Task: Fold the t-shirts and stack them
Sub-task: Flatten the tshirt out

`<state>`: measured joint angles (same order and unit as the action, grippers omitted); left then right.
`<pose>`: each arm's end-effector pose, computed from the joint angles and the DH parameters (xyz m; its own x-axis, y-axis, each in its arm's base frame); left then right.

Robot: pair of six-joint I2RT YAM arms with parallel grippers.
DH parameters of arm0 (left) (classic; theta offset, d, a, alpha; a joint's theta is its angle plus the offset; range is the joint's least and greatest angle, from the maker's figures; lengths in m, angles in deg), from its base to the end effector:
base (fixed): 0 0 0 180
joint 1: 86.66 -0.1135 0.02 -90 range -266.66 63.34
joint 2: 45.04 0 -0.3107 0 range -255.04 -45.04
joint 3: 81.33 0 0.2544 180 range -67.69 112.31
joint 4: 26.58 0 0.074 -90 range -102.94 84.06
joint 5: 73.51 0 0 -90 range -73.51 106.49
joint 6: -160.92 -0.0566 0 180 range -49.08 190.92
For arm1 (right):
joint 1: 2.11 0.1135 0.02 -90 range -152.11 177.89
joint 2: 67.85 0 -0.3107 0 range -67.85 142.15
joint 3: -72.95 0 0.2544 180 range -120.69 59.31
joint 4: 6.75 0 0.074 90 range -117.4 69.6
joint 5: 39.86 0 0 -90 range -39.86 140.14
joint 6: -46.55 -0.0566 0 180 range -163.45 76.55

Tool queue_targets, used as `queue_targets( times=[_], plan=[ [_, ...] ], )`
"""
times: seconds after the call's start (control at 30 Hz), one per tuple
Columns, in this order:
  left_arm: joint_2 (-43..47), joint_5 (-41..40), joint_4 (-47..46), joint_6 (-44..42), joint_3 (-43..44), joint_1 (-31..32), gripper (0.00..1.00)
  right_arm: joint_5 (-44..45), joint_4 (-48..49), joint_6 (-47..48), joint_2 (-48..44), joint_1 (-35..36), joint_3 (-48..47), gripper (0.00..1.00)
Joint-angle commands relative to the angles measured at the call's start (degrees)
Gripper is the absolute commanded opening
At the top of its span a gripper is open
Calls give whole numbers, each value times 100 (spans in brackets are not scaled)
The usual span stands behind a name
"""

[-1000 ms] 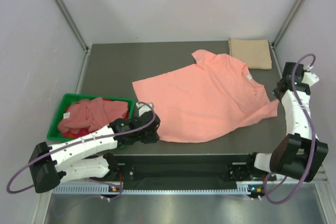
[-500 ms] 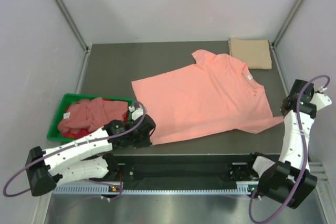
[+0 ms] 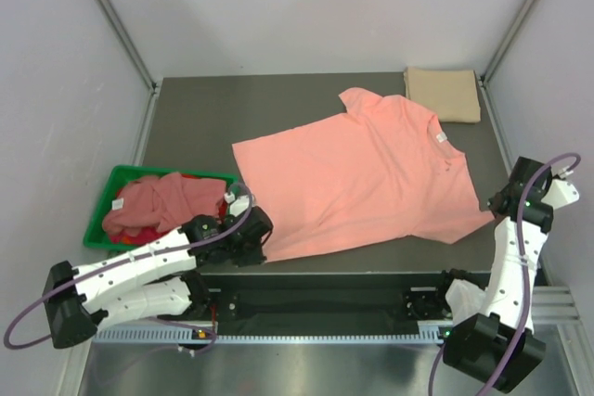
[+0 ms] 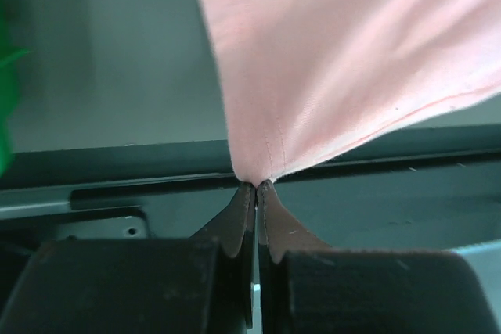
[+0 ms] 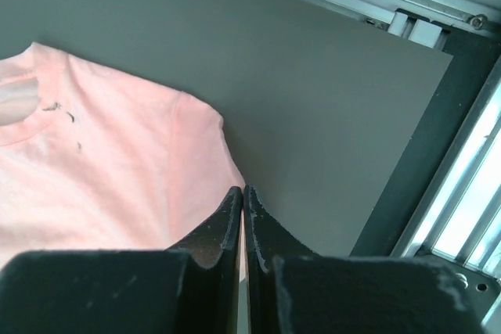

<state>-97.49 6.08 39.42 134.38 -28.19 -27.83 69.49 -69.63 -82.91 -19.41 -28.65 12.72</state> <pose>0.0808 -0.1138 0.2451 -0.9280 -0.1658 -0.3335 -0.0621 0.9518 -0.3003 0.1195 -0.0806 0.2988 -0.1512 0.7458 -0.6488 0.9117 0.3589 0.2001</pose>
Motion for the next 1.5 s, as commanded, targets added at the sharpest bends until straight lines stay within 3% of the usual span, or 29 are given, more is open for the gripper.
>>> queue_targets(
  times=[0.0,0.27,0.5,0.6,0.8,0.97,1.1,1.23,1.33,1.47],
  plan=[
    [-47,-556,756,149,337,23,0,-98,107,184,15,-53,-87,0],
    [59,-1577,1874,105,1032,15,0,-995,11,106,-529,-61,299,0],
    [121,-288,479,-325,595,23,0,-364,-209,386,-643,-53,159,0],
    [59,118,-119,-212,182,15,0,-546,62,413,-653,-44,290,0],
    [-221,-266,-306,-97,74,15,0,-512,537,649,206,141,186,0],
    [-433,-567,-121,-185,294,6,0,75,345,660,928,167,-604,0],
    [-582,-383,-191,-246,216,6,0,630,169,414,895,158,-764,0],
    [-609,-110,-130,-334,189,6,0,570,98,298,623,115,-921,0],
    [-547,-556,89,-545,741,6,0,-53,230,641,377,114,-1420,0],
    [-818,-1767,537,-1115,2537,-3,0,-1414,152,958,498,114,-2668,0]
  ],
)
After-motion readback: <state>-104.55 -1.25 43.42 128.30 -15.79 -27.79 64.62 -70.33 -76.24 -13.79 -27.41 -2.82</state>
